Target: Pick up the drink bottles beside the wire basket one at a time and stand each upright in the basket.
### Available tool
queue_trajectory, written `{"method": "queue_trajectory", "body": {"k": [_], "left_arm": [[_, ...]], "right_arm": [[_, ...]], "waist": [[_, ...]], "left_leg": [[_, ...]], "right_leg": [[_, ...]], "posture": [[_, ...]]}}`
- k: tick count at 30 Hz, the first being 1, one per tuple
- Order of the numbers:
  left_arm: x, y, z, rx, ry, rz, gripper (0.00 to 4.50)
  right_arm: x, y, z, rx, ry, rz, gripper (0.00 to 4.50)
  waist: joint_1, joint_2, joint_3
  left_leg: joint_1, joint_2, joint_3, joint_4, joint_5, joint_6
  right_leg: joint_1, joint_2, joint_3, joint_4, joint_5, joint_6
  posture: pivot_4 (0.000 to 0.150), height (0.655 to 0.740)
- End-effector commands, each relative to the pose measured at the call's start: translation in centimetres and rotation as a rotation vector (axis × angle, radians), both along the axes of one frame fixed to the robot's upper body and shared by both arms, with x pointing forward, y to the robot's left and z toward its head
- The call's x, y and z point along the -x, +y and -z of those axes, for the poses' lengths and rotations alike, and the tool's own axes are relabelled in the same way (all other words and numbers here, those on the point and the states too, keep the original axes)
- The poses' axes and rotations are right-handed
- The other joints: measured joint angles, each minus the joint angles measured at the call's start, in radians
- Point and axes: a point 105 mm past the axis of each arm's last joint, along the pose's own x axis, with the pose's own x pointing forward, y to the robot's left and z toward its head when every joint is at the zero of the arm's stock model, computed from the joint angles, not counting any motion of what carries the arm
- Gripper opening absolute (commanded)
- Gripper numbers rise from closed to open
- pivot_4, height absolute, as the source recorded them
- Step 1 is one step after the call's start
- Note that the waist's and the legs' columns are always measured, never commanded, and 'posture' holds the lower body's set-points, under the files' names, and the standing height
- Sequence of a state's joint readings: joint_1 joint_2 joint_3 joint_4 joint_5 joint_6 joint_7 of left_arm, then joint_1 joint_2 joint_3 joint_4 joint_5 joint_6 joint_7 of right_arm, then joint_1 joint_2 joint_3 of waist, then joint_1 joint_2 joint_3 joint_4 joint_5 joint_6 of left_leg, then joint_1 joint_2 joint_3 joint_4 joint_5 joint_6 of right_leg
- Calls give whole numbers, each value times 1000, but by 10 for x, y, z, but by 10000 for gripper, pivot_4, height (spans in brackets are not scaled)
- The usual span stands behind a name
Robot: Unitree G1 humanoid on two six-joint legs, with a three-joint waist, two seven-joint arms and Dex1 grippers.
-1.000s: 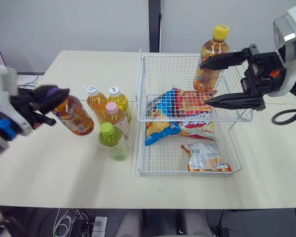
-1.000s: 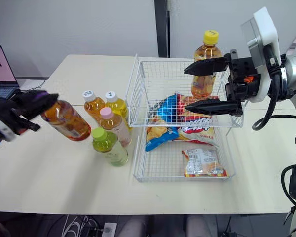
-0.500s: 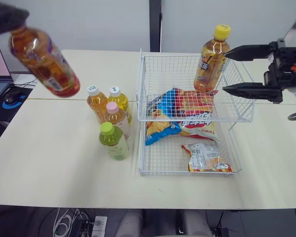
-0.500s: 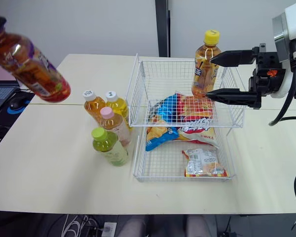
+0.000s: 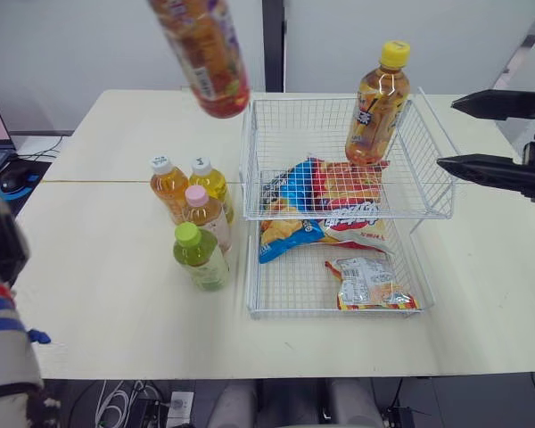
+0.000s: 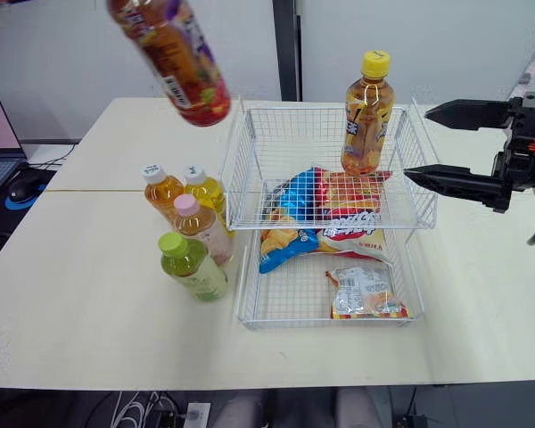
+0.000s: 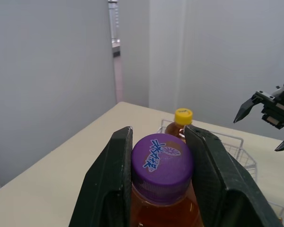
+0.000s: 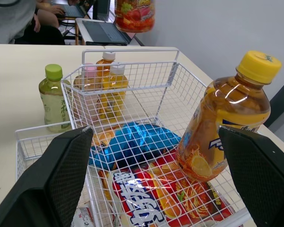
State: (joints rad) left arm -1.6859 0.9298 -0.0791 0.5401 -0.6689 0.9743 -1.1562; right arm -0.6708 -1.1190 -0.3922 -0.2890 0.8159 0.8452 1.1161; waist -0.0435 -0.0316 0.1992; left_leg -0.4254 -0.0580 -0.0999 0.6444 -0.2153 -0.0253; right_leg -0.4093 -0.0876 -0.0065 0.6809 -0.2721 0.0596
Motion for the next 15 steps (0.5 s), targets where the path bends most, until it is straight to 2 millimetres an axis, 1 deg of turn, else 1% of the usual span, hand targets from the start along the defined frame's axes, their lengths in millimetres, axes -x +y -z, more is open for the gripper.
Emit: {"method": "queue_trajectory", "body": {"k": [1, 4, 8, 10, 13, 15], "left_arm": [[1, -27, -17, -4, -92, 105, 13062], [-12, -49, -8, -39, -83, 156, 13062], [-30, -76, 10, -74, -74, 200, 13062], [-37, -85, 20, -98, -79, 209, 13062], [-50, -98, 35, -92, -64, 217, 13062], [-56, -109, 41, -91, -62, 221, 13062]], "right_arm": [[11, -4, -13, -14, -73, 46, 45000], [13, -6, -12, -27, -78, 72, 45000], [17, -10, -11, -39, -78, 105, 45000], [19, -12, -11, -43, -81, 121, 45000], [23, -16, -11, -42, -79, 154, 45000], [26, -19, -10, -42, -78, 169, 45000]], "waist": [[4, 0, 0], [14, 0, 0], [14, 0, 0], [11, 0, 1], [10, 0, 1], [12, 0, 1]], "left_leg": [[-1, 0, -1, 0, 0, 0], [-1, -1, -1, 1, 0, 0], [-1, -1, -1, 2, 0, 0], [-2, -1, -1, 1, 0, 0], [-2, -1, -1, 1, 0, 0], [-2, -1, -1, 1, 0, 0]], "right_leg": [[0, 0, -1, 0, 0, 0], [1, -1, -1, 0, 0, 0], [0, -1, -1, 0, 0, 1], [-1, -1, -1, 0, 0, 1], [-1, -1, -1, 0, 0, 1], [-1, -1, -1, 0, 0, 0]], "posture": [[1500, 7400], [1500, 7400], [1500, 7400], [1500, 7400], [1500, 7400], [1500, 7400]]}}
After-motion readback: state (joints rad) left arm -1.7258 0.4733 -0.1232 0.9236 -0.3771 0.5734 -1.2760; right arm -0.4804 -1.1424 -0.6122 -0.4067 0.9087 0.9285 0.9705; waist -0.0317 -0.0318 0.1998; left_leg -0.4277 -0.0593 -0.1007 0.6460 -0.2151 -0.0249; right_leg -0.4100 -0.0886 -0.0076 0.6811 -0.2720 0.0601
